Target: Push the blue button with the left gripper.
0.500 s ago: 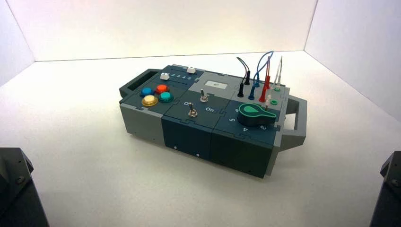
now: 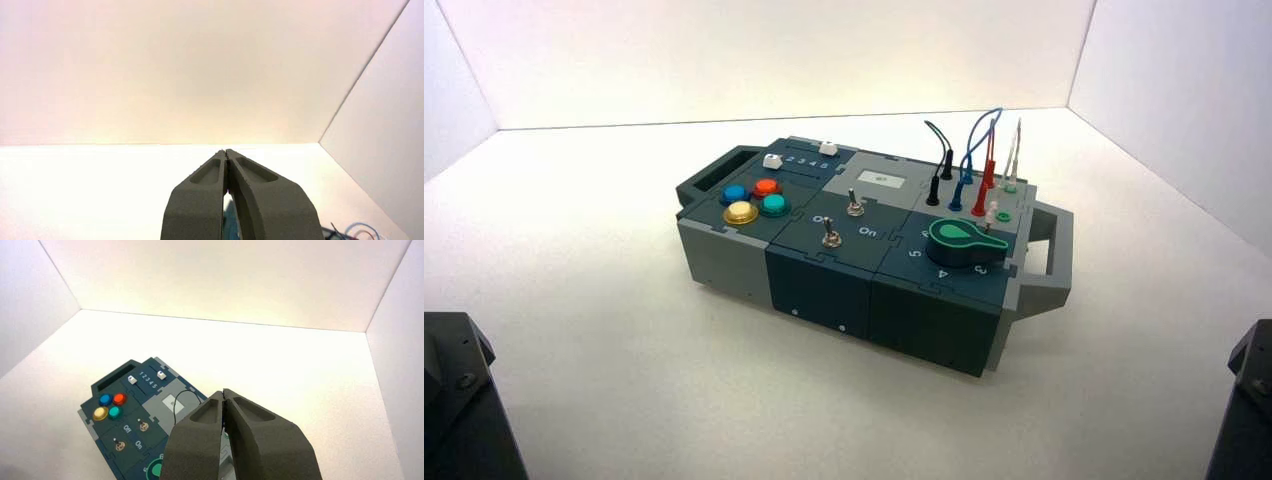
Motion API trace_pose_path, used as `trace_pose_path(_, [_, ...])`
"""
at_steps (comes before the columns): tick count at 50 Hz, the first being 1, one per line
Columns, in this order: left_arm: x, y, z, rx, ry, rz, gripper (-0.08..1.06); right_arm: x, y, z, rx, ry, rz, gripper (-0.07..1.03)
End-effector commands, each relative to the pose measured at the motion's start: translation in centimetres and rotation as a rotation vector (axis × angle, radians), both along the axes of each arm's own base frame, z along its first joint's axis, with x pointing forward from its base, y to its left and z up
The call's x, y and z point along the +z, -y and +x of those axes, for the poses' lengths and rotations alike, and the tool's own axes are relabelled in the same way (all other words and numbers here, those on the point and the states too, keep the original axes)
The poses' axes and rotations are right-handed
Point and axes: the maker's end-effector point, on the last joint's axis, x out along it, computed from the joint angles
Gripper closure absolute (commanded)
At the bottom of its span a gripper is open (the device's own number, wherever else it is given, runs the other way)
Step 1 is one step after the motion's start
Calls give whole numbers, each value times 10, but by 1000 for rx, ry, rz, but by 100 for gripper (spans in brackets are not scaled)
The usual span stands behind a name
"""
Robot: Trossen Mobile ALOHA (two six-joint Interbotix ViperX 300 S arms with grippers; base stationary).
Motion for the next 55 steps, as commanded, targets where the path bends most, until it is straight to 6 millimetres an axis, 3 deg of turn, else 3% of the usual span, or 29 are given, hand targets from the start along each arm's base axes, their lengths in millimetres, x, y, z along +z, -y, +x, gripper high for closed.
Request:
trace_pose_path(1, [-10,7,11,-19,-75,-9,101,2,-3,4,8,-9,-1,99])
trace_pose_path(31, [-112,78,45,-257,-609,164,101,-3,-4,9,5,-34,-9,99])
trace_pose_path(42, [-140,92,53,-291,-727,217,101,-4,-4,9,5,-38,-12,99])
trace_pose_path(55, [-178,96,54,-306,-844,277,101,-4,-4,9,5,-37,-11,99])
